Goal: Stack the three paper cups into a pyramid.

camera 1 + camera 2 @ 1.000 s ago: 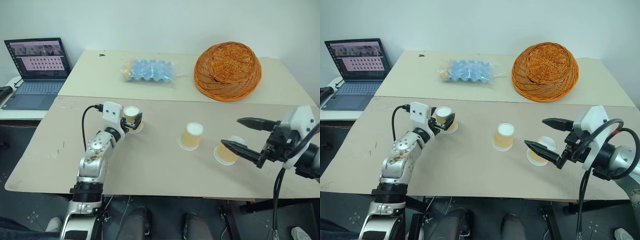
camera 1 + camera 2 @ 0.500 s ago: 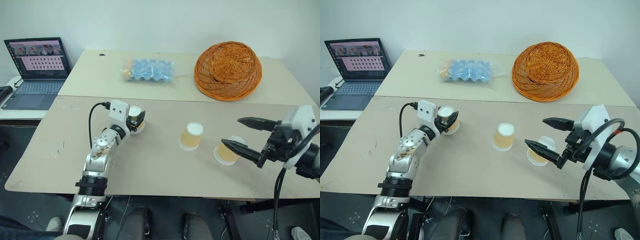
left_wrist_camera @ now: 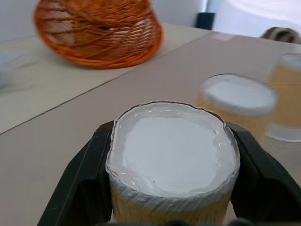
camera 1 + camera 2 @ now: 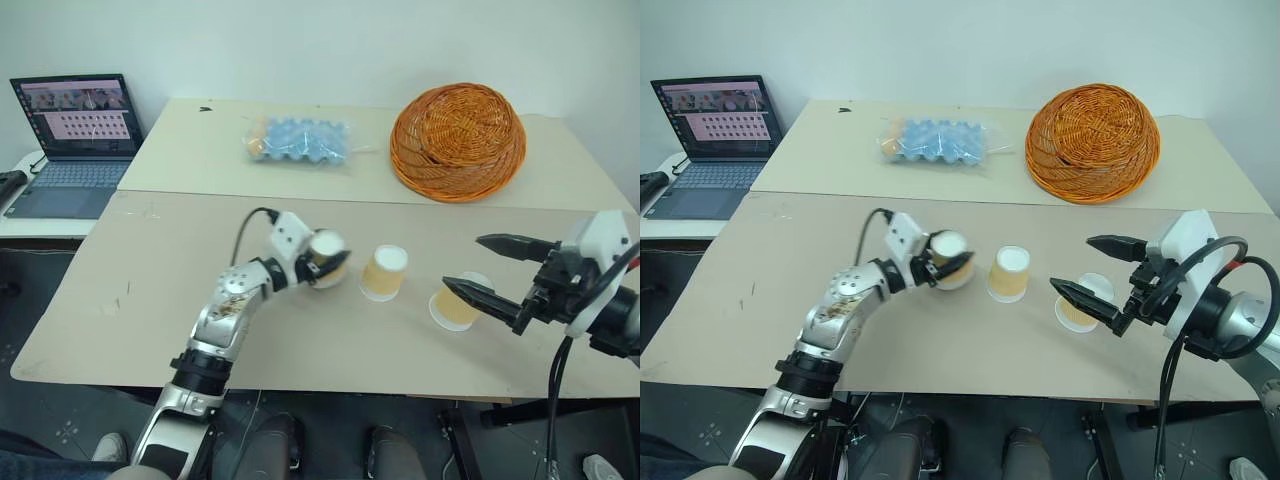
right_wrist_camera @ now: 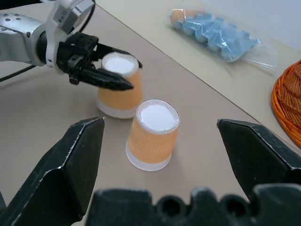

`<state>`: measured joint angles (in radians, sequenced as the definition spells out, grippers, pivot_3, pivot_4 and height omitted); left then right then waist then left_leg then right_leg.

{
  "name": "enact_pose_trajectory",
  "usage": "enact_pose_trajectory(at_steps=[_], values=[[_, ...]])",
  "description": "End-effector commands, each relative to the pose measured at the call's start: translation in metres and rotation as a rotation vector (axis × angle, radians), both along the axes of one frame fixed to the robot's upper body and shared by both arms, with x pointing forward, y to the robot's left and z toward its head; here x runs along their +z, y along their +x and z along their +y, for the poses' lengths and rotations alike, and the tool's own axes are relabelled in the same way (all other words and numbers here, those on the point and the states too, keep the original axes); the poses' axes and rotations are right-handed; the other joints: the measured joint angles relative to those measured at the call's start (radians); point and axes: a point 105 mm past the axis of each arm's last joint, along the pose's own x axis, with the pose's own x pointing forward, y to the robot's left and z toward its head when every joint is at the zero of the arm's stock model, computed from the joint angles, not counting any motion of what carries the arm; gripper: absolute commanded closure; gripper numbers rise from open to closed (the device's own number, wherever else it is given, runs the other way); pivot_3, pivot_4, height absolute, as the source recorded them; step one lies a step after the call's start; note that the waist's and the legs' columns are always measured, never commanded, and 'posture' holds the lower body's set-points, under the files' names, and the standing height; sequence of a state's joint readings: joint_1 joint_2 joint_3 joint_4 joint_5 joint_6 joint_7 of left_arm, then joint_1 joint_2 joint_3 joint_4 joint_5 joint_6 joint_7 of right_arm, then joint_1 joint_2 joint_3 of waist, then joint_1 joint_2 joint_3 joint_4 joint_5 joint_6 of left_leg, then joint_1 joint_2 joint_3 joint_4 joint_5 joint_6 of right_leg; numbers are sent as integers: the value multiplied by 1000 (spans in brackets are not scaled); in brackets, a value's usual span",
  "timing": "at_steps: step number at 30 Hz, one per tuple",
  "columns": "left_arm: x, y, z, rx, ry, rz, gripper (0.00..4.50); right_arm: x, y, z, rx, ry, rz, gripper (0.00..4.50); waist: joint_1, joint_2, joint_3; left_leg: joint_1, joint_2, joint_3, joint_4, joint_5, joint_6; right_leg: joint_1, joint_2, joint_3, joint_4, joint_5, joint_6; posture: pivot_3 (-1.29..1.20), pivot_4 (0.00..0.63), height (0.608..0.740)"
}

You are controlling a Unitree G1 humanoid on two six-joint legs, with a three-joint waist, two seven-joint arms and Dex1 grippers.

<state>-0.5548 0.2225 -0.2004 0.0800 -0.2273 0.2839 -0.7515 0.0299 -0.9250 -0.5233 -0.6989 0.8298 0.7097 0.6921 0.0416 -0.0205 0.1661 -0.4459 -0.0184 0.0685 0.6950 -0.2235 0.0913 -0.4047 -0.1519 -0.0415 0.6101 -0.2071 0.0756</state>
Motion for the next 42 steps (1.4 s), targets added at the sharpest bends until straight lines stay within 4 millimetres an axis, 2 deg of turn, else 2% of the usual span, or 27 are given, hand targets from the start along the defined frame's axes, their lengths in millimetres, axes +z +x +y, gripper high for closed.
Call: enact_pose_trajectory(at_steps=[1,10,19,42], values=[[12,-5,-9,-93,21,-58,1952,8,-3,2,-4,-16,-36,0,-5,0,0,0,0,0,0,0,0,0,0,0,0,0,0,0,150,726],[8,-2,-9,-115,55,-54,1952,11,-5,-2,-30,-20,-48,0,-1,0,0,0,0,0,0,0,1,0,0,0,0,0,0,0,150,726],[-15,-9,-8,-147,149,-7,1952,14,-4,-3,-31,-16,-56,0,-2,0,0,0,0,0,0,0,1,0,0,0,0,0,0,0,150,726],[-19,-2,-16,-134,147,2,1952,13,-10,-3,-36,-18,-56,0,5,0,0,0,0,-1,1,0,1,0,0,0,0,0,0,0,150,726]])
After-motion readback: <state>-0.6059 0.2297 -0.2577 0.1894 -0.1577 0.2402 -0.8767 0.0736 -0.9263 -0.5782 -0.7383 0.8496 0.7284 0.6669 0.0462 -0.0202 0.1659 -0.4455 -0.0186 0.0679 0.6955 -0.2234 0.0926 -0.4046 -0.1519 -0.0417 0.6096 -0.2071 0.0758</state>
